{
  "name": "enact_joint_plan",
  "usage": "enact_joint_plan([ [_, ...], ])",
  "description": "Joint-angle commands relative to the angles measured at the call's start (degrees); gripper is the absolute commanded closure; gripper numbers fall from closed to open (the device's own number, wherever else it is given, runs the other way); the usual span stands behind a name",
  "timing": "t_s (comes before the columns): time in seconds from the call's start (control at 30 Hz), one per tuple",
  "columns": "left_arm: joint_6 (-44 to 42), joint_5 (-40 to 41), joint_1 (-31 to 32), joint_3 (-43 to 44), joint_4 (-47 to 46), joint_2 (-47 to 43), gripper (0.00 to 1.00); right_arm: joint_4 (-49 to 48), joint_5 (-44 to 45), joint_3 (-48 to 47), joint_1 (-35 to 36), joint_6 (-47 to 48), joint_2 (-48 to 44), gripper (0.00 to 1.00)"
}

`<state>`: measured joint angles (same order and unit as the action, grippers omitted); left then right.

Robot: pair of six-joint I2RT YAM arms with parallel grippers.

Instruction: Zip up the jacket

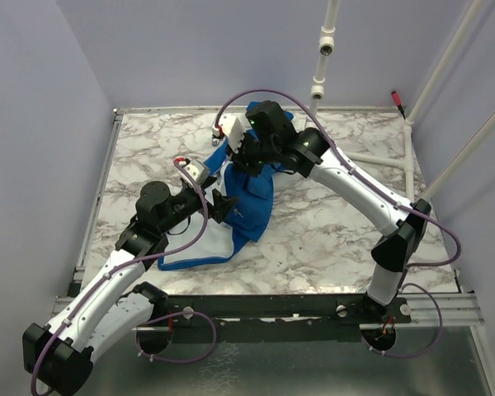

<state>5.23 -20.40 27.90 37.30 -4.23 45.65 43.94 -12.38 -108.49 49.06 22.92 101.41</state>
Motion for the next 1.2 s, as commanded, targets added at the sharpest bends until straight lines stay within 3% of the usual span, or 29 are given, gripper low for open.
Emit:
enact_joint_plan([
  [0.0, -2.9, 4.4, 1.0, -2.0, -0.1, -0.4, 0.11, 11.3, 2.6, -8.6, 0.7, -12.2, 6.2, 0.99],
  [0.33, -5.8, 16.9, 8.1, -2.7, -3.1, 4.1, 0.14, 11.6, 6.1, -9.9, 2.7, -14.6, 7.1, 0.99],
  [0.43, -9.3, 26.7, 12.9, -3.4, -5.1, 7.3, 0.17, 11.9, 6.4, -11.0, 3.0, -15.8, 7.6, 0.99],
  [0.53, -9.8, 31.1, 13.5, -2.9, -5.4, 8.6, 0.18, 12.0, 6.0, -9.9, 3.1, -16.5, 6.7, 0.99],
  [0.83, -11.9, 36.3, 13.4, -2.1, -1.6, 6.9, 0.32, 10.0, 7.2, -3.8, 3.1, -16.2, 3.4, 0.99],
  [1.17, -14.4, 37.0, 13.5, -2.9, 2.5, 3.6, 0.33, 9.8, 8.8, -2.1, 3.1, -15.8, 1.5, 0.99],
])
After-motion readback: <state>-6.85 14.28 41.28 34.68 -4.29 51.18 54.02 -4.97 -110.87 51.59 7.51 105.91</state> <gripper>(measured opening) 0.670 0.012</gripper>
